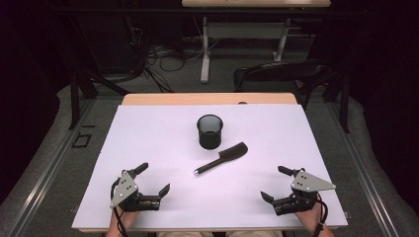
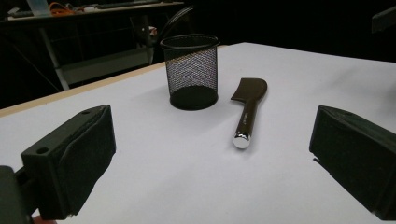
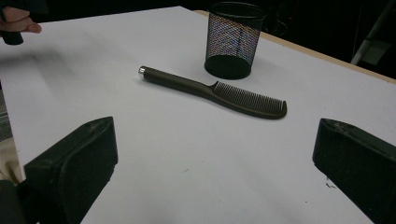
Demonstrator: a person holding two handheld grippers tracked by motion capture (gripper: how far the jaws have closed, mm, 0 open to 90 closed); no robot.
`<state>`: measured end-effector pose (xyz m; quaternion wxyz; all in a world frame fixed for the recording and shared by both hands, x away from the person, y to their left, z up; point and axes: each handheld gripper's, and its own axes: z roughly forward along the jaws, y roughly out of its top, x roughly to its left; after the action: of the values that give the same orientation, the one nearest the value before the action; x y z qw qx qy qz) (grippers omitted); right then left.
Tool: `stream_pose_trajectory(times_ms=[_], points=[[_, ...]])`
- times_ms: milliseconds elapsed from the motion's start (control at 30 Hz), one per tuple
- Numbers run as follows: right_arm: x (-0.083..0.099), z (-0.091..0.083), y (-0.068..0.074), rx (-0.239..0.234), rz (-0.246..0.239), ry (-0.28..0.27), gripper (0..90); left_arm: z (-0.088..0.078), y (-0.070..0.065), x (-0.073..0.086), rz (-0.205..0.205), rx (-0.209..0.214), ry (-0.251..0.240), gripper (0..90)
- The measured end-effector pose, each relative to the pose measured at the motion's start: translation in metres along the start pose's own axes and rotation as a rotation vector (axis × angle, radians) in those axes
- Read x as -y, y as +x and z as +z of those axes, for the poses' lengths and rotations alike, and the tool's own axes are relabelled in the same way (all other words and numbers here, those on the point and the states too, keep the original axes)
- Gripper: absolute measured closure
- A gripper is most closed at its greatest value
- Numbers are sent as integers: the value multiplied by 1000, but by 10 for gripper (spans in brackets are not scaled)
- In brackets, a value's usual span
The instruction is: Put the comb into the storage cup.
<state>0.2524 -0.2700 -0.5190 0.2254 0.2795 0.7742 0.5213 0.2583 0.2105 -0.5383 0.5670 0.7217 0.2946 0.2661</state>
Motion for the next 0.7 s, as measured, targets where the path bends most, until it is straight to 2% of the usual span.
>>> stream_pose_trajectory(times_ms=[200,700], points=[[-1,2,1,-4,0,5,0,-1,0,-1,-7,-11,-6,3],[-10,17,4,-29,-16,37,0,0,-1,-1,-6,-5,-1,2]])
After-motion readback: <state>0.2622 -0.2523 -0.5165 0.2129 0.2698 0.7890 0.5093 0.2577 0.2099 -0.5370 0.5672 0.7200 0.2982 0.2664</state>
